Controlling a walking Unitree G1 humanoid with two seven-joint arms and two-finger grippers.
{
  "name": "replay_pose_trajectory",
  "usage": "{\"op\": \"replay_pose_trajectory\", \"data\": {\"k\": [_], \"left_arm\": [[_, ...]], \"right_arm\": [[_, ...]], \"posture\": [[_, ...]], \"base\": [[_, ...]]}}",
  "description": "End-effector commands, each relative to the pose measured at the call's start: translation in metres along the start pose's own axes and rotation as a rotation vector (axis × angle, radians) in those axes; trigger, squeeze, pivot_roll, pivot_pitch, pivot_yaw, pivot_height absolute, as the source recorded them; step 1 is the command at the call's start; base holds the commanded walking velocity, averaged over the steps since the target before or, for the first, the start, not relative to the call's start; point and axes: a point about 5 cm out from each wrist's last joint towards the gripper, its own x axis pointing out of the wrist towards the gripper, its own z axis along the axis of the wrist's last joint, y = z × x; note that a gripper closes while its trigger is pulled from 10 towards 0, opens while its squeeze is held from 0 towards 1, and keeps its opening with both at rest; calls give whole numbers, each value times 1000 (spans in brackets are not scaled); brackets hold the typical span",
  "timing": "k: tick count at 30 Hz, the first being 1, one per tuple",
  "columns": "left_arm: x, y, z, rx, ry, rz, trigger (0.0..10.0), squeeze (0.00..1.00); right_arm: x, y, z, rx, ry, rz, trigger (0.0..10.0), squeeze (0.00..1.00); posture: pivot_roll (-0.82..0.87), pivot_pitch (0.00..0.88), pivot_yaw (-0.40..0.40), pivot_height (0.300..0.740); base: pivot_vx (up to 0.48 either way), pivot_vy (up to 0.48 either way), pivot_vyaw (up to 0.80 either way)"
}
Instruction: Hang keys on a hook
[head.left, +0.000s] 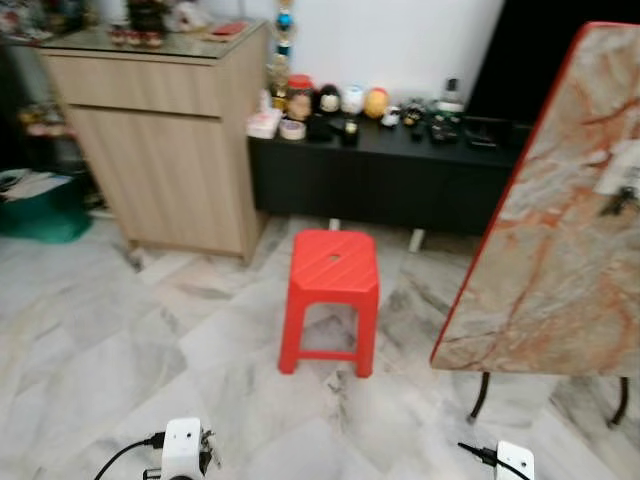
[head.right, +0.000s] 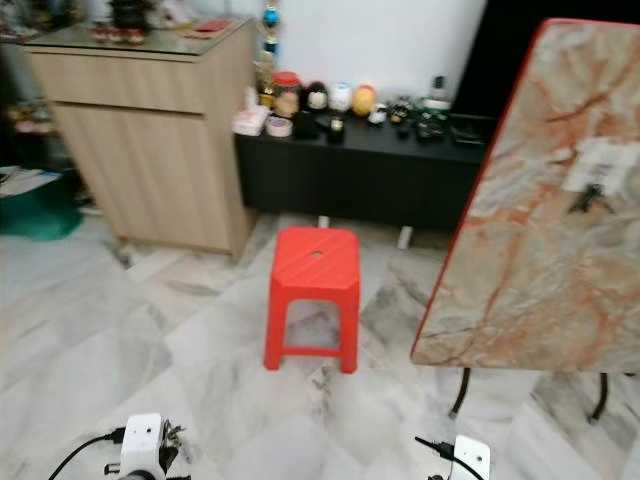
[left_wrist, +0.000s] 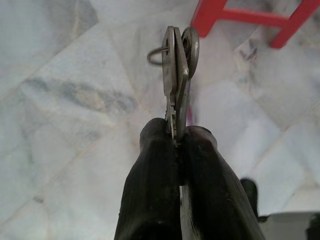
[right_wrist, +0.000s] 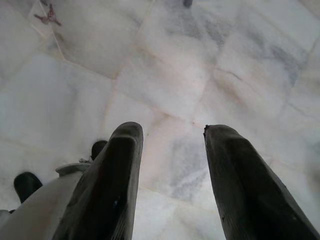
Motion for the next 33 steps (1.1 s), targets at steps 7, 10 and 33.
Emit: {"op": "replay_pose_trajectory", "data": {"k": [7,10,33], "left_arm": [[-2,3,-7,10,15,18,10000,0],[-2,3,-6,7,10,20,10000,0],[2,0,13,-7,-70,-20,10000,0]], "right_arm": [[0,4,5,4,-21,11,10000,0],[0,3,4,6,-16,7,10000,0],[1,6,7,6,-20,7,10000,0]], "posture": [[64,0,-67,729],[69,0,-71,729],[72,0,-76,729]], "base": [[0,-397,0],[0,-453,0],[0,-453,-56]]}}
